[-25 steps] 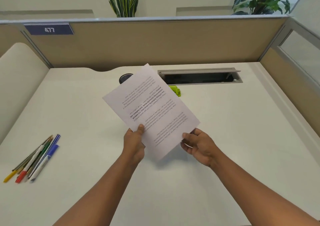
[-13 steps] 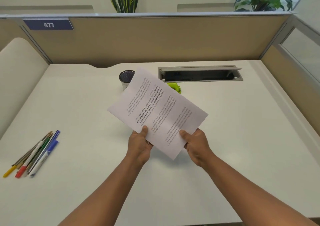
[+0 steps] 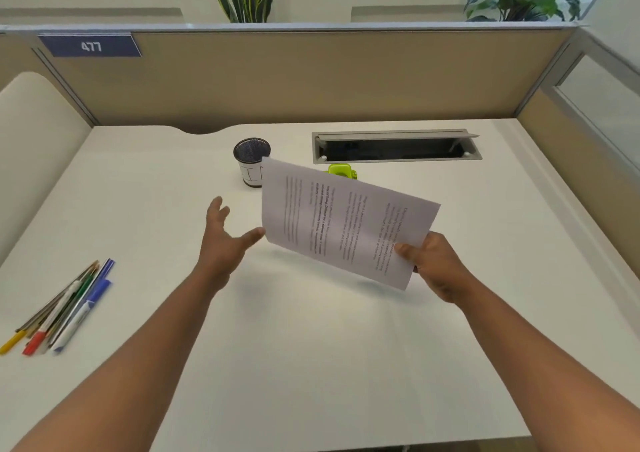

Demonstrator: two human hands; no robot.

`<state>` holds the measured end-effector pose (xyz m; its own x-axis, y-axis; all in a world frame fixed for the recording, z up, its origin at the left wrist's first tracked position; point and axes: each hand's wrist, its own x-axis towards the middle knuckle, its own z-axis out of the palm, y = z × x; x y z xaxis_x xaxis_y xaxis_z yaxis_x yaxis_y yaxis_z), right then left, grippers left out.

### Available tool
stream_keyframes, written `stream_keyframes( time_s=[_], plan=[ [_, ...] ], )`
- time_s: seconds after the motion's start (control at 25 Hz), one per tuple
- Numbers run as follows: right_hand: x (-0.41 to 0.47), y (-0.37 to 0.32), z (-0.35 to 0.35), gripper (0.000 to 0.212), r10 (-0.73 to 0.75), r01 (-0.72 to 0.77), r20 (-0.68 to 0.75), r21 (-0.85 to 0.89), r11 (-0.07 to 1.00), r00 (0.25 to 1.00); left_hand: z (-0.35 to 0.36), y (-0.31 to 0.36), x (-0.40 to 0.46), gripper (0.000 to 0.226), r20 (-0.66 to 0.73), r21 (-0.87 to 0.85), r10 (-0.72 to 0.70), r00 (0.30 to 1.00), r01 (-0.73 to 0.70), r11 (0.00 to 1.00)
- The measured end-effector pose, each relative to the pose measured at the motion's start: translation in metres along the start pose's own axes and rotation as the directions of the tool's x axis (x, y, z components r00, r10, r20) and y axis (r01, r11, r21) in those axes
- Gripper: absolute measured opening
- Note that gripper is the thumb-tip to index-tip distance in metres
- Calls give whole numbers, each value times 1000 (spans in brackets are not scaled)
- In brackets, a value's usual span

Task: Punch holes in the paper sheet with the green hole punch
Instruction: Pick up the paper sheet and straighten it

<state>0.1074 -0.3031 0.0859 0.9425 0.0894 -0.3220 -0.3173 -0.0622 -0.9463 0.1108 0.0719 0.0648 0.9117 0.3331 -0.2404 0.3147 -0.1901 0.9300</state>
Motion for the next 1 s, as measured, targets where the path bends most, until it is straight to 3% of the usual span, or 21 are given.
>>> stream_keyframes(
  time_s=[0.08,0.16,0.24,0.32,0.48,0.64,0.76,0.84,1.0],
  plan=[
    [0,-2,-3,30,-4,7,53,-59,998,999,-1,6,4,119,172,27,0,985,-5,1000],
    [-1,-3,-4,30,-6,12,106,-53,999,994,-1,9,6,116,322,-70,11,947,12,997],
    [0,-2,-5,30,-12,16,134,-28,999,991,-1,9,6,85,451,-144,61,890,5,990],
    [1,-1,-4,29,-16,20,122,-34,999,992,2,4,2,53,491,-178,85,867,4,984],
    [1,6,10,26,-69,67,-17,-64,996,997,19,-1,-14,21,291,-215,64,955,0,977],
    [-8,24,39,17,-238,172,-230,-276,946,944,49,0,-38,24,73,-229,86,994,-67,971],
    [-19,37,59,18,-327,254,-265,-276,927,907,67,-9,-54,22,-42,-267,101,994,-108,957],
    [-23,47,66,22,-319,252,-250,-267,930,914,77,-17,-62,20,-64,-269,81,995,-95,958],
    [-22,60,70,11,-182,121,-274,-225,967,944,86,-27,-66,24,-38,-220,63,997,-70,973]
  ],
)
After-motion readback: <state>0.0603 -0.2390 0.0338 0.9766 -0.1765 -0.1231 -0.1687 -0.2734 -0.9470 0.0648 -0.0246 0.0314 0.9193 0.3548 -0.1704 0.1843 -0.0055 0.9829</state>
